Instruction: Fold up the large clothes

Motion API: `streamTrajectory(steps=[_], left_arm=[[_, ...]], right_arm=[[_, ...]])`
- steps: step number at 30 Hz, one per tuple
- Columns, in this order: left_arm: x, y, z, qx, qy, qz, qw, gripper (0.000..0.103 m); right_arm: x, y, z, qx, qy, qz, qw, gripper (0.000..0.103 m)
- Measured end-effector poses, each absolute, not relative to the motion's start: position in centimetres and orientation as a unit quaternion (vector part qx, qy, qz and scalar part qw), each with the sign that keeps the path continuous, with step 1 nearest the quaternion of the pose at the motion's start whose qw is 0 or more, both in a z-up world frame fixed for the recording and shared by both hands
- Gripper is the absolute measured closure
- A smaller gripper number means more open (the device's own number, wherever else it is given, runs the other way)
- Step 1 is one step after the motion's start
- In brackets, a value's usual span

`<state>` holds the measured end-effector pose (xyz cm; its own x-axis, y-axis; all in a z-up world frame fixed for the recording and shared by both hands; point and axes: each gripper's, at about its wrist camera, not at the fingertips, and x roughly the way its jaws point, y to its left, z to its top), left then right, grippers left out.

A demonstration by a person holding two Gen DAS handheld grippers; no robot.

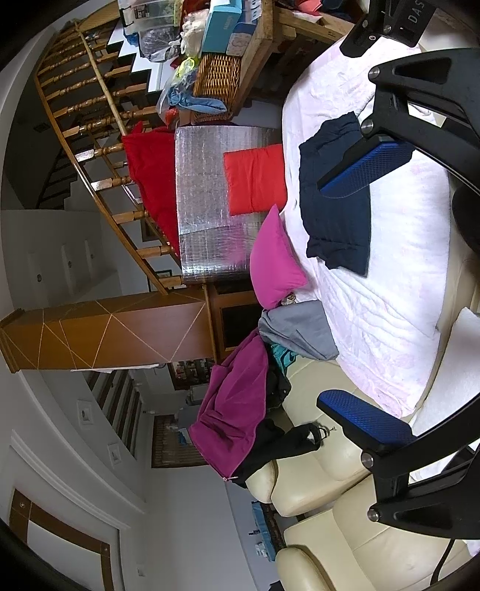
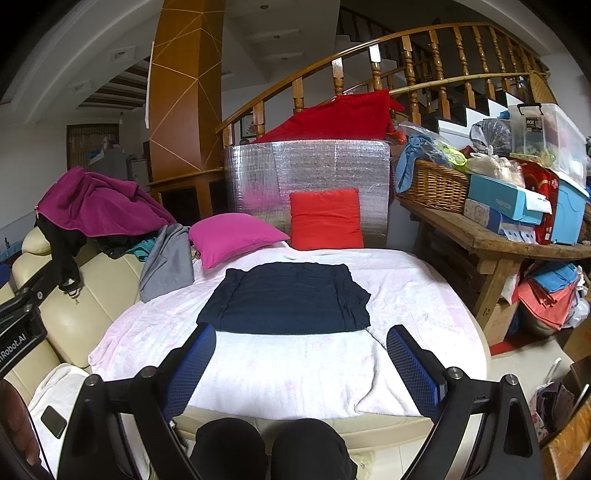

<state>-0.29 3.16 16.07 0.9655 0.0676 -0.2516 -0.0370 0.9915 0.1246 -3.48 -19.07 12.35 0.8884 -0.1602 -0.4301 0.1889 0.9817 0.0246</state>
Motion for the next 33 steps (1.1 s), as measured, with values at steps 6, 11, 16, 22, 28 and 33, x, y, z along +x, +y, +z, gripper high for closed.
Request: streamTrajectory(steps=[6,11,16,22,28,33], left_arm=[[-0.2,3.2,16.0,0.056,0.13,0.025,0.99,0.0],[0.0,2.8,15.9,0.051,0.13,0.02,0.99,0.0],[0.1,1.6,15.8,0.051,0.13,0.009,0.99,0.0],[0.6,0.0,15.5,0.065,0.132,0.0,0.989,0.0],[2.6,-0.7,14.7,0.076,0.155,0.001,0.985,0.0],[4.2,-0.2,14.5,0.089,0.164,0.004,0.982,0.0]], right_arm=[[-3.5,-19.0,12.3,0.032,0.219,-0.092,0.971,0.007],[-3.9,-19.5,12.2,0.03,0.219,-0.101,0.97,0.007],[-4.6,-20.7,12.2,0.028,0.219,-0.116,0.968,0.007],[-4.6,-22.4,12.2,0.044,0.219,-0.122,0.967,0.007],[-2.8,-22.6,11.9,0.051,0.227,-0.112,0.966,0.007],[-0.4,-21.6,11.6,0.057,0.232,-0.102,0.966,0.007]])
